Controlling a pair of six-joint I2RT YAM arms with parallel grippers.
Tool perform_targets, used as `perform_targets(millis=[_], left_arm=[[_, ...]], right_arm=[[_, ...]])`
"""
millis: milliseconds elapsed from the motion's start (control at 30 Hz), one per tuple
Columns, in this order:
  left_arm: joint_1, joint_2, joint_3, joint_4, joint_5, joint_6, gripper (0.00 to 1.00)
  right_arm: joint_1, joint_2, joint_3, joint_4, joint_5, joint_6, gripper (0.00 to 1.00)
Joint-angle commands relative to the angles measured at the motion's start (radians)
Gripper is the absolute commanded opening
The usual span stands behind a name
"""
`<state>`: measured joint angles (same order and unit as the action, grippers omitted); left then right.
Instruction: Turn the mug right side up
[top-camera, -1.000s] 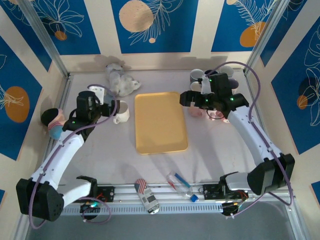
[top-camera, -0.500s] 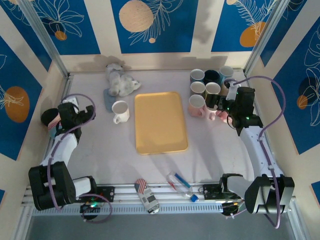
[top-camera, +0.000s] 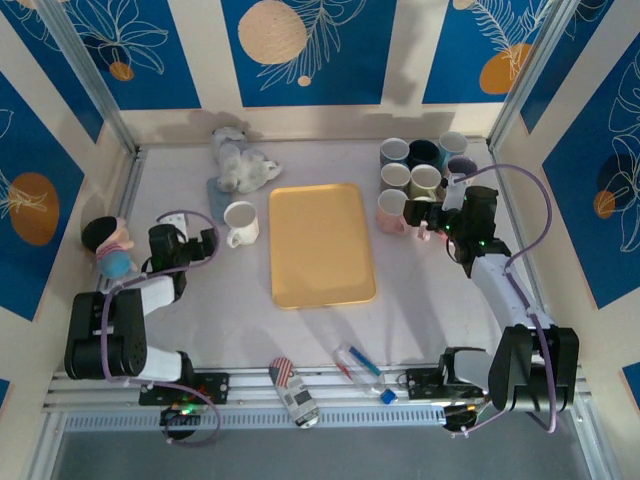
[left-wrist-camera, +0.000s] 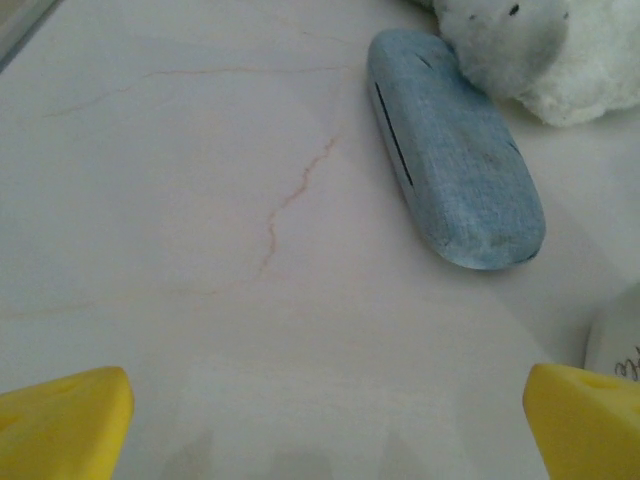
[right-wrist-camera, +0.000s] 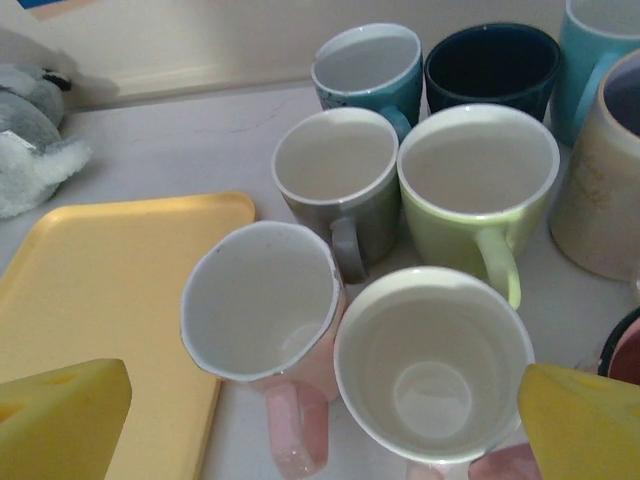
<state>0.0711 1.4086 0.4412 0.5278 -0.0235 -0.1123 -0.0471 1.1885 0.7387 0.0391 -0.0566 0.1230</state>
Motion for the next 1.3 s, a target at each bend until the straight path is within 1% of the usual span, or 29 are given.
perform_targets(millis=[0, 67, 100, 133, 167, 233, 267, 333, 367, 400, 467, 500, 600, 767, 867, 933, 1267], left_arm=[[-0.011, 0.019, 0.010, 0.114, 0.000, 0.031, 1.00], [-0.023, 0.055, -0.037, 0.265, 0.024, 0.034, 1.00], [-0.037, 0.046, -0.037, 0.238, 0.017, 0.050, 1.00], [-0.053, 0.044, -0.037, 0.251, 0.000, 0.063, 1.00], [-0.060, 0.057, -0.046, 0.281, 0.008, 0.075, 1.00], [-0.077, 0.065, -0.046, 0.287, 0.006, 0.098, 1.00], [-0.087, 0.079, -0.050, 0.308, 0.008, 0.109, 1.00], [-0.104, 0.149, -0.071, 0.422, -0.013, 0.123, 1.00], [-0.112, 0.161, -0.083, 0.450, -0.021, 0.133, 1.00], [-0.121, 0.144, -0.082, 0.417, -0.040, 0.134, 1.00], [-0.123, 0.154, -0.084, 0.442, -0.059, 0.131, 1.00], [-0.123, 0.148, -0.081, 0.420, -0.063, 0.130, 1.00], [-0.125, 0.148, -0.085, 0.434, -0.063, 0.129, 1.00], [-0.124, 0.150, -0.082, 0.431, -0.054, 0.132, 1.00], [-0.125, 0.152, -0.076, 0.420, 0.001, 0.151, 1.00], [-0.125, 0.151, -0.059, 0.385, 0.035, 0.165, 1.00], [-0.123, 0.152, -0.067, 0.402, 0.033, 0.163, 1.00]], right_arm=[[0.003, 0.008, -0.025, 0.114, -0.017, -0.025, 0.99], [0.005, 0.011, -0.040, 0.137, -0.005, -0.028, 0.99], [0.007, 0.011, -0.050, 0.150, 0.003, -0.031, 0.99], [0.010, 0.008, -0.064, 0.171, 0.011, -0.035, 0.99], [0.013, 0.010, -0.080, 0.193, 0.021, -0.040, 0.99], [0.020, 0.012, -0.106, 0.223, 0.037, -0.049, 0.99], [0.026, 0.015, -0.112, 0.234, 0.043, -0.055, 0.99], [0.040, 0.023, -0.123, 0.239, 0.058, -0.073, 0.99], [0.043, 0.026, -0.133, 0.253, 0.061, -0.073, 0.99], [0.047, 0.032, -0.150, 0.278, 0.059, -0.070, 0.99], [0.055, 0.043, -0.180, 0.332, 0.060, -0.073, 0.99], [0.057, 0.049, -0.191, 0.350, 0.066, -0.072, 0.99], [0.058, 0.073, -0.218, 0.405, 0.069, -0.071, 0.99], [0.055, 0.099, -0.229, 0.448, 0.064, -0.072, 0.99], [0.055, 0.110, -0.240, 0.486, 0.067, -0.072, 0.99], [0.055, 0.119, -0.240, 0.499, 0.069, -0.067, 0.99], [0.058, 0.136, -0.266, 0.531, 0.086, -0.059, 0.99]])
